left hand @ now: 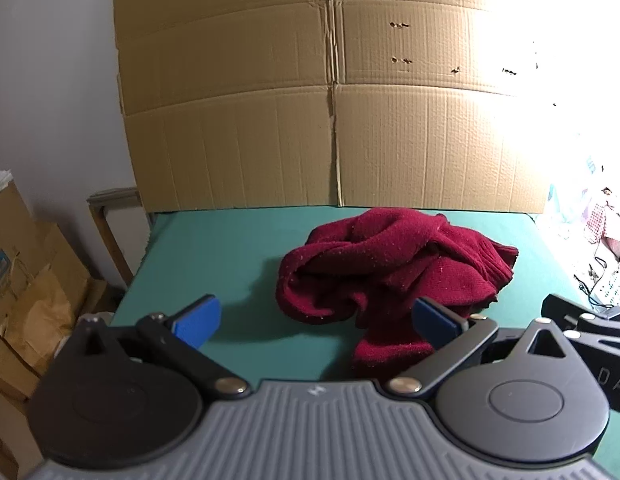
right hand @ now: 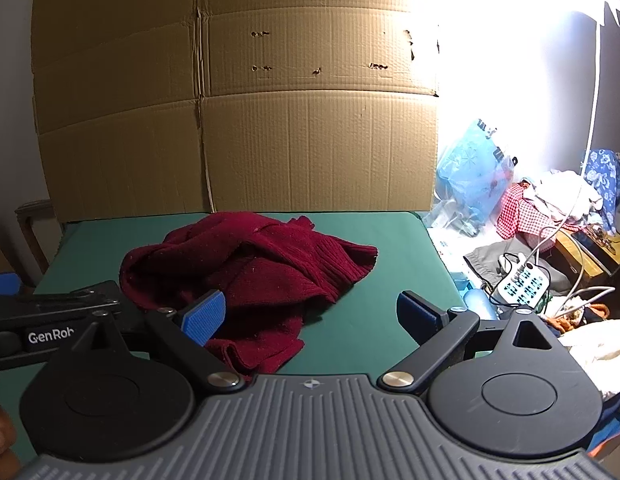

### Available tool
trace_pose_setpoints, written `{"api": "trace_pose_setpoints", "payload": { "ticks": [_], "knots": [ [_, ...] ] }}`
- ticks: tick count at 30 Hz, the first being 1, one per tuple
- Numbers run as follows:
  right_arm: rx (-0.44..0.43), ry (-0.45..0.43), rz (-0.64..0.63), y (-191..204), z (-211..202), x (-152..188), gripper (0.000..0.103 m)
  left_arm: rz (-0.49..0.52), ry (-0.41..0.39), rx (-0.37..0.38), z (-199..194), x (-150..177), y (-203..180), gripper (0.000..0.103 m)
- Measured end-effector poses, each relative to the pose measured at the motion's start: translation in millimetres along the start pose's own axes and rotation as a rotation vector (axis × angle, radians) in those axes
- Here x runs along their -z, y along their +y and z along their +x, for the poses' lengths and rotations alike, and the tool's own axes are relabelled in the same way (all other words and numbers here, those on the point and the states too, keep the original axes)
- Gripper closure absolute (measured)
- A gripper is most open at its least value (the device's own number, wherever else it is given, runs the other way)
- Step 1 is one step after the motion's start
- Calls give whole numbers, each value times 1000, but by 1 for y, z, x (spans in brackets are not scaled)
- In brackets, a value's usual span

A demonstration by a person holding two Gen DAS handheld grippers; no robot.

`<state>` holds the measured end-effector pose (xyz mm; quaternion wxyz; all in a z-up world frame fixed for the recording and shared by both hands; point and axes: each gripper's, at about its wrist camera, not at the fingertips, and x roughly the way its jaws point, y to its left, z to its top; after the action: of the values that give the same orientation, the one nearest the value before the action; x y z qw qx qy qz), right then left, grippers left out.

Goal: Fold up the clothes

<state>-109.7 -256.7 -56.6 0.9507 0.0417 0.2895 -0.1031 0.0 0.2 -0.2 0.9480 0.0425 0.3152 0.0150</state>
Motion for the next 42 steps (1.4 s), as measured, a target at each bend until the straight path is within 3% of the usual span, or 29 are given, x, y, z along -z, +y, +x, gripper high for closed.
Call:
{"api": "trace_pose_setpoints", "payload": {
  "ticks": [42],
  "knots": [
    [-34, 33, -2, 7, 3, 4, 8, -49, 44, -11, 11, 7, 5, 1]
  ]
}}
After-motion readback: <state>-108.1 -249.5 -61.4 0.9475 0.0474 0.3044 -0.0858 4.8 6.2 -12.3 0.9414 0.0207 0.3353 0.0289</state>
